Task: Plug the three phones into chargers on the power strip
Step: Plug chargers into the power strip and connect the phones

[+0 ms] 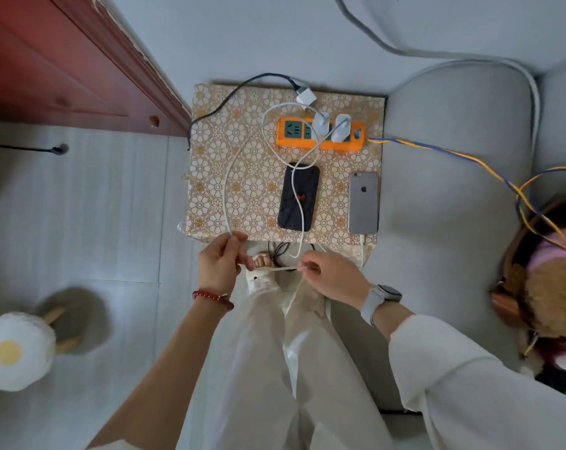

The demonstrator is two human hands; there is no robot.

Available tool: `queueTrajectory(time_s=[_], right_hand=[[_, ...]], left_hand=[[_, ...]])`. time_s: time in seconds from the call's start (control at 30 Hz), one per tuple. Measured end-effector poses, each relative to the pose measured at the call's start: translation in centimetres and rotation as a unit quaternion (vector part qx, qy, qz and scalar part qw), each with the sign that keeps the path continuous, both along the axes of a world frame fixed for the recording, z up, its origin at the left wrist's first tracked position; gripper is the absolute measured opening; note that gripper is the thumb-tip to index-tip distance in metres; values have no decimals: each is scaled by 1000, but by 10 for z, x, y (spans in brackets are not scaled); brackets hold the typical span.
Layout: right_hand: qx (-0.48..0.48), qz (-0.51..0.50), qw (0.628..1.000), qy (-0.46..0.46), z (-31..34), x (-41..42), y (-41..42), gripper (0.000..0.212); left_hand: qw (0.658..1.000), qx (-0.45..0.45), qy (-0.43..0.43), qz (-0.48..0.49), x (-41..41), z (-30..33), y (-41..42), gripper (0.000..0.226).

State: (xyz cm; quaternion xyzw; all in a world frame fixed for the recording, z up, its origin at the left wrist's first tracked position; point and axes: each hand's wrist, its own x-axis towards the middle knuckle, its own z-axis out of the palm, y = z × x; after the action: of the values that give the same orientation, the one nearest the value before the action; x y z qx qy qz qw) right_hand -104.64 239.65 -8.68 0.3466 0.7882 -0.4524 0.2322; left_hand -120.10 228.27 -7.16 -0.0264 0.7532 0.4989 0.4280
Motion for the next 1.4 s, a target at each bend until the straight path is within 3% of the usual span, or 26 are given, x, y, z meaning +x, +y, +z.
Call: queueTrajectory(time_s=[0.1, 0.27, 0.37, 0.43, 0.47, 0.53, 0.6, 0.67, 0.73, 0.83, 0.97, 1.07, 1.2, 1.27, 1.33, 1.37, 1.4], right_hand=[[33, 38, 999, -12, -12, -2, -1, 17], [-5, -1, 994, -111, -29, 45, 15, 31], [12, -37, 997, -73, -22, 60, 28, 28], [10, -25, 999, -39, -13, 51, 25, 26], [3, -20, 1000, -21, -9, 43, 22, 25], [-11, -27, 999, 17, -2, 24, 15, 23], [-25, -64, 995, 75, 7, 6, 11, 23], [-18, -80, 989, 120, 13, -7, 11, 23], [-12, -69, 990, 120, 16, -9, 12, 22], [28, -34, 998, 42, 9, 8, 21, 26], [97, -104, 989, -50, 0, 43, 39, 17], [165, -196, 963, -88, -7, 53, 47, 23], [209, -355, 902, -127, -7, 48, 56, 48], [176, -374, 896, -164, -9, 44, 60, 37], [104, -432, 887, -128, -8, 40, 64, 25], [40, -506, 858, -82, -6, 38, 66, 19], [-41, -595, 803, -26, -1, 34, 68, 14]], left_hand=[[995, -1, -16, 96, 5, 2, -1, 32], [982, -47, 92, 155, -46, -1, -13, 33], [972, -212, 106, -2, -67, -17, -26, 29], [925, -318, 155, -139, -56, -27, -28, 53], [909, -303, 215, -190, -43, -29, -27, 60], [891, -175, 289, -304, -14, -28, -20, 65], [868, -84, 246, -423, 12, -25, -10, 69], [849, -51, 197, -489, 29, -23, -5, 64], [868, -28, 210, -448, 29, -20, -4, 56], [900, -34, 241, -362, 14, -20, -15, 43], [940, -117, 251, -199, -19, -21, -45, 40], [935, -186, 243, -181, -33, -24, -60, 32], [909, -266, 183, -265, -31, -37, -68, 33], [902, -280, 157, -287, -30, -46, -71, 35], [888, -299, 158, -313, -31, -54, -73, 36], [873, -311, 161, -340, -31, -56, -73, 36], [854, -321, 159, -378, -31, -56, -73, 36]])
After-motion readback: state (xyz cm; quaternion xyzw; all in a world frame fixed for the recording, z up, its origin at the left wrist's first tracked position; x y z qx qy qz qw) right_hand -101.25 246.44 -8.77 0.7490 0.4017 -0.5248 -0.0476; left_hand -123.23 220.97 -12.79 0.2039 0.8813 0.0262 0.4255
